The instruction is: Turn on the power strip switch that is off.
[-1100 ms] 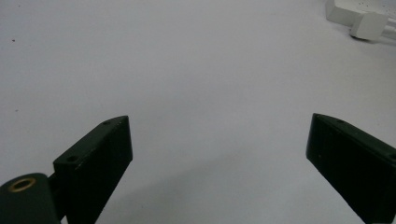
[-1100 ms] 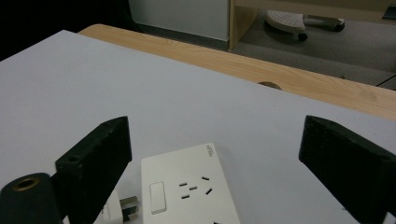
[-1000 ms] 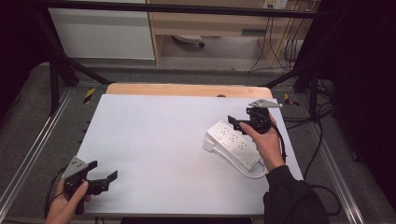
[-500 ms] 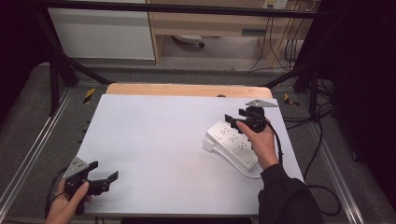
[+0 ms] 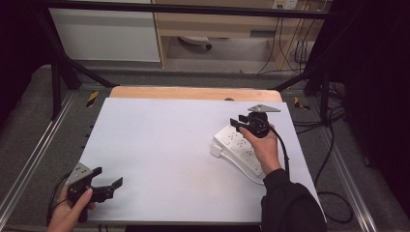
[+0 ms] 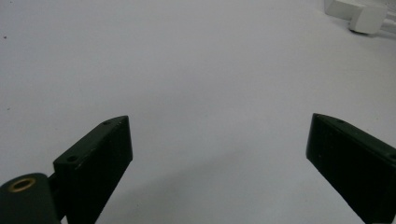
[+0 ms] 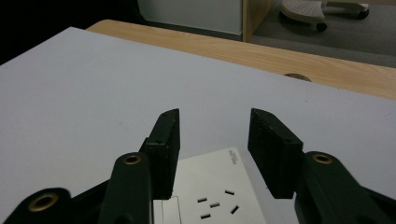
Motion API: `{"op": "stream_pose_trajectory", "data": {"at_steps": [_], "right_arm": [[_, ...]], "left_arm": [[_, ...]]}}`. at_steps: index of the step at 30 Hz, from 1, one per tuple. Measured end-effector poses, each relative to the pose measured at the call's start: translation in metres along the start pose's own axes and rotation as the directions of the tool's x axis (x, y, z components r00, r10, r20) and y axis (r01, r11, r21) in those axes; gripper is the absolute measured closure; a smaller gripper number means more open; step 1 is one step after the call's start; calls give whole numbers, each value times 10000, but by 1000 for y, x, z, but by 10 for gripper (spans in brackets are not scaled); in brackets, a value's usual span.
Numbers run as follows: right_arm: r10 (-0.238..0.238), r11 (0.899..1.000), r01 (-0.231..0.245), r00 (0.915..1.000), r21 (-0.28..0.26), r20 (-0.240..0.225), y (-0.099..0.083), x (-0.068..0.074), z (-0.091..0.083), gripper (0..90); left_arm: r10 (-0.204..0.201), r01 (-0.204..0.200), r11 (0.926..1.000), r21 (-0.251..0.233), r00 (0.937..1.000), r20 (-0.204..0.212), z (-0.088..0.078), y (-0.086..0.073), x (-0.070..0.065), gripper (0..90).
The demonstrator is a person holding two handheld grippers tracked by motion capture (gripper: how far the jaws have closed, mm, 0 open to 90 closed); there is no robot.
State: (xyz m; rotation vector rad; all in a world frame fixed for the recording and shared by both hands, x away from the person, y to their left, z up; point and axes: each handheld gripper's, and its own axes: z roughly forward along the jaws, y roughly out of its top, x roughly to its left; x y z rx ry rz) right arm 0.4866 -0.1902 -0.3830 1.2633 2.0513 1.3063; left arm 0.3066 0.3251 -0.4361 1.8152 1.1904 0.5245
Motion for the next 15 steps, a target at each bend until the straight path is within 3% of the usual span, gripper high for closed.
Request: {"op": "stream_pose_trajectory", "data": {"at_steps": [15], "right_arm": [[-302,9992,306,9994,263,-144,-13,10,10,685]], "left_arm": [[9,-9,10000,-7,10000,5,0,0,0,69]]}}
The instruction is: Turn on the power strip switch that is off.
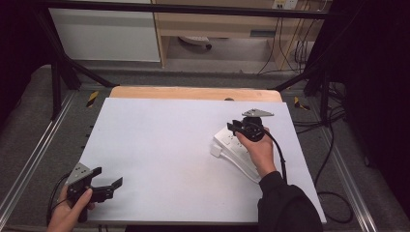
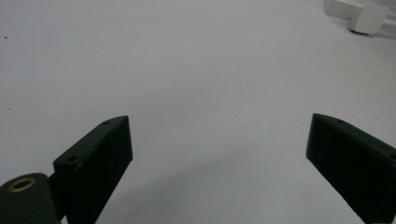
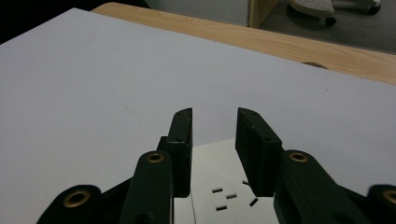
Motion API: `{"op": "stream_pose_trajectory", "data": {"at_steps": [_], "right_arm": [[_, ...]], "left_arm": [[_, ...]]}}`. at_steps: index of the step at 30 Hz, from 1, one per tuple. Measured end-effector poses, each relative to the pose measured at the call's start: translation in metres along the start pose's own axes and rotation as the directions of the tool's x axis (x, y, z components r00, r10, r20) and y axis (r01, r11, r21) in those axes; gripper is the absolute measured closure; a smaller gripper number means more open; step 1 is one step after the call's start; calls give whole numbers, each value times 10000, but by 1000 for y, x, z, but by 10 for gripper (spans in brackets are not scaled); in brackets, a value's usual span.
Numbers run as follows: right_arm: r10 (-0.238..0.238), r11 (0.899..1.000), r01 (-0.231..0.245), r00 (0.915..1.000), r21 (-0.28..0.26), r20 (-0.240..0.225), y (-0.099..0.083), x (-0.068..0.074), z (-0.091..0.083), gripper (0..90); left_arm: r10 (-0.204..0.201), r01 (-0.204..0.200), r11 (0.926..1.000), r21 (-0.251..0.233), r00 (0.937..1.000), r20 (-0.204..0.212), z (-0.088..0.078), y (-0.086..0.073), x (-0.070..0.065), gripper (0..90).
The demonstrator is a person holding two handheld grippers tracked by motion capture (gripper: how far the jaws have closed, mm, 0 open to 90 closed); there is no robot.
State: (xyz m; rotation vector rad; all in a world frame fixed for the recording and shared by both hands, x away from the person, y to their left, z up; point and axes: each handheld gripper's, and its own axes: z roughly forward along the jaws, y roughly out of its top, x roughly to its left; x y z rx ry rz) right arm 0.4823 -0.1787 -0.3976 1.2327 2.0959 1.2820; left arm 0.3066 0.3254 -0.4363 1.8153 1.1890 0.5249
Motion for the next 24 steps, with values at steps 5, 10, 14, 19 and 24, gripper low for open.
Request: {"op": "stream_pose_trajectory", "data": {"at_steps": [5,10,14,19,24], "right_arm": [[74,10000,-74,10000,45,26,-5,0,1,693],[74,9999,-73,10000,90,-34,-11,0,2,728],[148,9998,-147,9999,91,-52,-15,0,2,752],[142,9999,-142,9999,29,-78,-20,-1,0,782],[175,9998,-175,9998,28,-68,-24,-1,-1,798]], "left_arm": [[3,-3,10000,-2,10000,6,0,0,0,69],[22,-22,10000,-8,10000,14,0,0,0,69],[106,-106,9999,-11,9999,61,-1,0,0,69],[94,-94,10000,-24,9999,71,-1,0,0,69],[108,-108,9999,-28,9999,78,-1,0,0,69]]}}
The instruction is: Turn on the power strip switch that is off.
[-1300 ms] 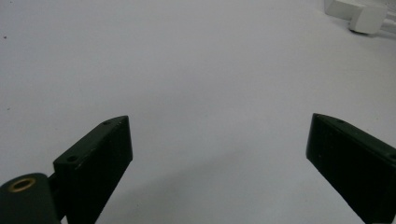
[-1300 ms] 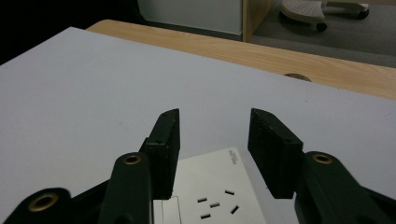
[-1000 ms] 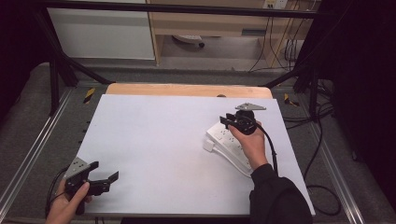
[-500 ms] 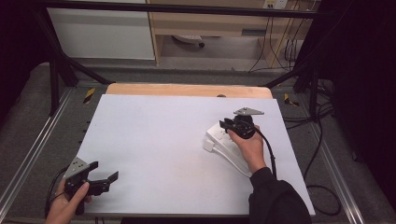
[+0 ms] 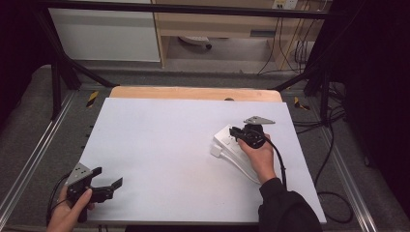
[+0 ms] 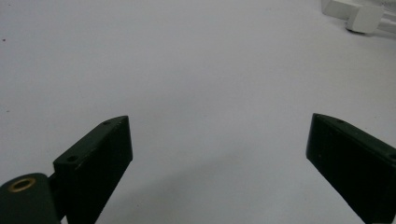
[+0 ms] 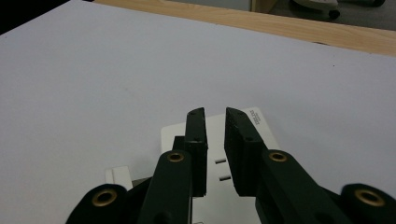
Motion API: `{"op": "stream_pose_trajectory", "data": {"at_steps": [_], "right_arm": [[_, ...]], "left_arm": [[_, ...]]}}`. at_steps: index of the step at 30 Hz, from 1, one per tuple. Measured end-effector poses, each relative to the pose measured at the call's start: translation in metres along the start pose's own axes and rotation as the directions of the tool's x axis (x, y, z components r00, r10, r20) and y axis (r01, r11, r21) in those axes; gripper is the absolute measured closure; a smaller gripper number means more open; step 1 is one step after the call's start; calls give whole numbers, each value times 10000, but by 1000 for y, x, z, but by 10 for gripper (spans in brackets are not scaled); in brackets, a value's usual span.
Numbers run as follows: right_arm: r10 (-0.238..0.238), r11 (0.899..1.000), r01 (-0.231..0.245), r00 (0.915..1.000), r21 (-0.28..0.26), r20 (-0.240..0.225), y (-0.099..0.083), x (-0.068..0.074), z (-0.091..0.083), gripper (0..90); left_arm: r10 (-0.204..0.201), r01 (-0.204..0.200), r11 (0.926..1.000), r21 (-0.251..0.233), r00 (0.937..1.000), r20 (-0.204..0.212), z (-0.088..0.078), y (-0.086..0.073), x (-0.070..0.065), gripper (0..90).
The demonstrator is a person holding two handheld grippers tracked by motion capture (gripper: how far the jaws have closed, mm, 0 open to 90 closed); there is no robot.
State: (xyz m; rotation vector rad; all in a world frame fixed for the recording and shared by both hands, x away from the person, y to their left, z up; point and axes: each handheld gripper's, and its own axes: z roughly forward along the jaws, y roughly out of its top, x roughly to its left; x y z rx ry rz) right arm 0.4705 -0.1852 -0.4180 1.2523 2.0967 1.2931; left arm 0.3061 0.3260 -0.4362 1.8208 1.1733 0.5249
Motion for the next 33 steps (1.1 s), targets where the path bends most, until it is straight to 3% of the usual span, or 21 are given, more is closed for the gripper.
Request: {"op": "stream_pose_trajectory", "data": {"at_steps": [33], "right_arm": [[-230,9985,232,9997,499,-62,-13,9,9,888]], "left_arm": [[-5,5,10000,10,10000,-6,0,0,0,69]]}}
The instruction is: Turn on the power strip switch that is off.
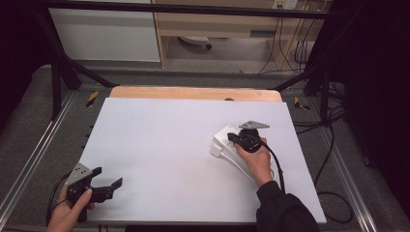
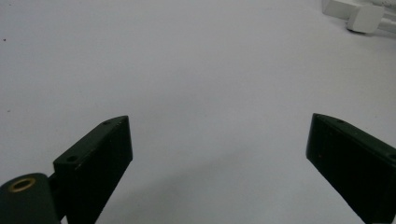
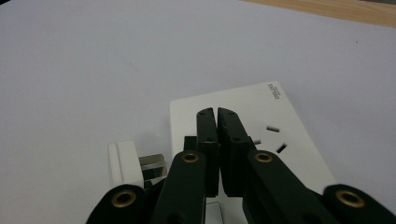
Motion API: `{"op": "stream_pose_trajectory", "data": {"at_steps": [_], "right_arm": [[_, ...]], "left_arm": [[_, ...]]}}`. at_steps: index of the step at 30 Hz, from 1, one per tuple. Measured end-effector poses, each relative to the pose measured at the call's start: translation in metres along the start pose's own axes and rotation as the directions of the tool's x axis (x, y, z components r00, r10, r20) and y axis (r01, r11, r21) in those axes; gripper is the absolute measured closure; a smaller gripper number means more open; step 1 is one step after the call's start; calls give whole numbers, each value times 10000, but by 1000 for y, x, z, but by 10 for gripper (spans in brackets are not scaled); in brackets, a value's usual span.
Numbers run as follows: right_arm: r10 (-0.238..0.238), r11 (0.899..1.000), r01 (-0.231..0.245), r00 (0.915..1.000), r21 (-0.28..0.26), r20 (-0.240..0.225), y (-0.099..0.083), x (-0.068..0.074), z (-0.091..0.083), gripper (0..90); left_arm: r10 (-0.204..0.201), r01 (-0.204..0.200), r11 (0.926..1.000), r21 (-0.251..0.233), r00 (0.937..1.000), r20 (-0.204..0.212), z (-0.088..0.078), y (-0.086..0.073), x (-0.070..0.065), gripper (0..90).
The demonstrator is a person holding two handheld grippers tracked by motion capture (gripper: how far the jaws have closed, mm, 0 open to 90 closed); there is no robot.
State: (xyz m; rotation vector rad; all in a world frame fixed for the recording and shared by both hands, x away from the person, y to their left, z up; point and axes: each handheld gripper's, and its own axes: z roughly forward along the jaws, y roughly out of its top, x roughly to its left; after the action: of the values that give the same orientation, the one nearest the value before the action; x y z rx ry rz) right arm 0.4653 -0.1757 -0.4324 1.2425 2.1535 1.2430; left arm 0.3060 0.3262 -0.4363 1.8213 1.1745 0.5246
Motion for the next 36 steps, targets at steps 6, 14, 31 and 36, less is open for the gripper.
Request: {"op": "stream_pose_trajectory", "data": {"at_steps": [6,14,31,36], "right_arm": [[28,9999,-28,10000,140,-15,0,2,0,895],[-97,9996,98,9999,269,-43,-1,4,1,900],[-110,9982,112,9999,581,-39,-4,9,3,900],[-102,9978,104,9999,651,-29,-5,10,3,900]], "left_arm": [[22,-22,10000,13,10000,24,0,0,0,69],[14,-14,10000,18,10000,14,0,0,0,69],[42,-42,10000,29,10000,18,0,0,0,69],[50,-50,10000,40,10000,11,0,0,0,69]]}}
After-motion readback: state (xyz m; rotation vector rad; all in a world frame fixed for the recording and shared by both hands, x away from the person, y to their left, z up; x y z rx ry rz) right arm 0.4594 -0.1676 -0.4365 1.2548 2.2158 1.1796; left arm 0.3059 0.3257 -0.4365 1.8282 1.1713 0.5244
